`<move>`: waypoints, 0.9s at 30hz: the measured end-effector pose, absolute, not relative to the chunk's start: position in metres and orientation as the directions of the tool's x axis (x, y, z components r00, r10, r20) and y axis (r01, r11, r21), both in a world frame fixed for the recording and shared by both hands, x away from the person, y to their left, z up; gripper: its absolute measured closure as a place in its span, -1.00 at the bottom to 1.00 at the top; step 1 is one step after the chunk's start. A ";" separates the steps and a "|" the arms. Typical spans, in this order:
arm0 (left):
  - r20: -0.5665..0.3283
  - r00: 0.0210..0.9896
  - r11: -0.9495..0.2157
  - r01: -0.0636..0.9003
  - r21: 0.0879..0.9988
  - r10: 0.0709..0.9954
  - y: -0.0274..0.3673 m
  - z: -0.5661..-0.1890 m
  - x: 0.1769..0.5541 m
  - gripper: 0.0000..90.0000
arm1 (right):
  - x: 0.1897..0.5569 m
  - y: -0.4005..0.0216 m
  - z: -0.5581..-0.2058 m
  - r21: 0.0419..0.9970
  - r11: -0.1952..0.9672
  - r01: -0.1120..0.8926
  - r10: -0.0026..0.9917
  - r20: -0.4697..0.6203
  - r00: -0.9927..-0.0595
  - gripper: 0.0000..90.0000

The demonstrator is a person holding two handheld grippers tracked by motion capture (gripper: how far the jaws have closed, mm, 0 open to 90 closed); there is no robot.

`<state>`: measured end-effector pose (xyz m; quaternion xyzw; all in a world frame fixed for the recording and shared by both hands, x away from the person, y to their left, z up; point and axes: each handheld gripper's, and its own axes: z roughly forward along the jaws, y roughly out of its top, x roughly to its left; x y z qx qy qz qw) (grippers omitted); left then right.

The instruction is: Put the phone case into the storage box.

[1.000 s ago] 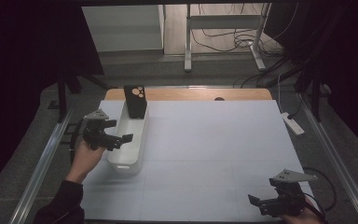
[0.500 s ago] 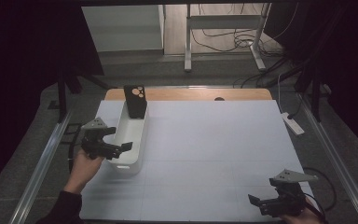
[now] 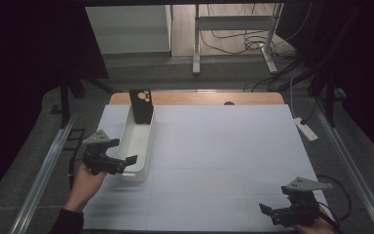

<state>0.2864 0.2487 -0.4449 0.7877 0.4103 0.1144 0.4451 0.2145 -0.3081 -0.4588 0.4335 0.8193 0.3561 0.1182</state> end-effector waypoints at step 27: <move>-0.192 0.642 -0.254 0.535 0.806 0.742 0.252 -0.444 0.243 -1.00 | 0.214 -0.308 -0.459 0.687 0.370 0.625 0.795 0.115 -0.596 -1.00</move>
